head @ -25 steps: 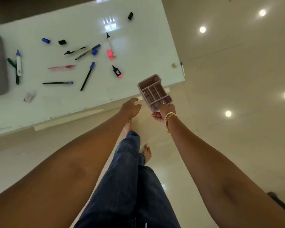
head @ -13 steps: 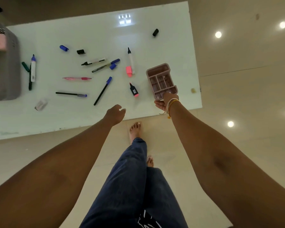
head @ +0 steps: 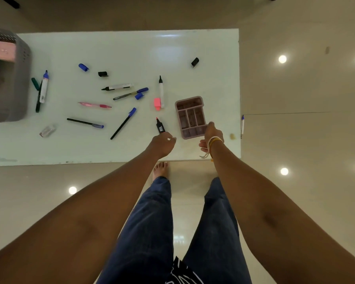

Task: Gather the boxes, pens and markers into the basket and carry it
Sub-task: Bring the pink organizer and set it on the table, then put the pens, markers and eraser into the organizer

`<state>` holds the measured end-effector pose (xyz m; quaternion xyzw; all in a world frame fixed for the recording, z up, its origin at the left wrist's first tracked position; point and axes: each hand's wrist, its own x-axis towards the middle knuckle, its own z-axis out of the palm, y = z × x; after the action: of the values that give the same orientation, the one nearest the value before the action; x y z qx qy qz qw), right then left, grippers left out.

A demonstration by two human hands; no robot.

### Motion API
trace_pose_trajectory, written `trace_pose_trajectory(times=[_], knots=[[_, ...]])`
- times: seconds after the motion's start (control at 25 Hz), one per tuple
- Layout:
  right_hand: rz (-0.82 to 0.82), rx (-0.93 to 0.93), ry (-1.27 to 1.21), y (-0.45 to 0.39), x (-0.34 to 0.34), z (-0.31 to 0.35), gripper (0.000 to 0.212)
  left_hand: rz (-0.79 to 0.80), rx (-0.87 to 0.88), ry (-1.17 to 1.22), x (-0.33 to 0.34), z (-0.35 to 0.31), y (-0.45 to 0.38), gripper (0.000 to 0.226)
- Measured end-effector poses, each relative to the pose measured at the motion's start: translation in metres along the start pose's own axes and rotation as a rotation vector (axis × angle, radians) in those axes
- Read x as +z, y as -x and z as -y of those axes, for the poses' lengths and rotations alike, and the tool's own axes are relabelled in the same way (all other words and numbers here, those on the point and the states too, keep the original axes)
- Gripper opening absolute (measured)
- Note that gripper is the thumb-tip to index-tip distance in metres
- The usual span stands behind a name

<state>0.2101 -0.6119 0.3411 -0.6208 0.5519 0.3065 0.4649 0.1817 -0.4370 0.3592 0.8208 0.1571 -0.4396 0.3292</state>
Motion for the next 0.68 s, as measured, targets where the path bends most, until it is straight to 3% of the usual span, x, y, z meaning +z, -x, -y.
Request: trace_pose_trajectory(times=[0.12,0.24,0.48,0.56,0.68], knots=[[-0.114,-0.1,0.072,-0.022,-0.036,0.01,0.06,0.007,0.067,0.02,0.039,-0.055,-0.004,0.034],[-0.171,-0.193,0.167,-0.05,-0.092,0.019,0.055,-0.065,0.082,0.169,0.087,-0.117,-0.008,0.028],[-0.034,-0.183,0.286,-0.135,-0.208,0.031,0.043,-0.311,0.085,0.188,0.17,-0.215,-0.031,0.031],[-0.012,-0.156,0.316,-0.171,-0.223,0.027,0.039,-0.442,0.118,0.085,0.188,-0.225,-0.053,0.035],[0.024,-0.138,0.354,-0.232,-0.221,0.02,0.033,-0.617,0.171,-0.261,0.206,-0.221,-0.101,0.045]])
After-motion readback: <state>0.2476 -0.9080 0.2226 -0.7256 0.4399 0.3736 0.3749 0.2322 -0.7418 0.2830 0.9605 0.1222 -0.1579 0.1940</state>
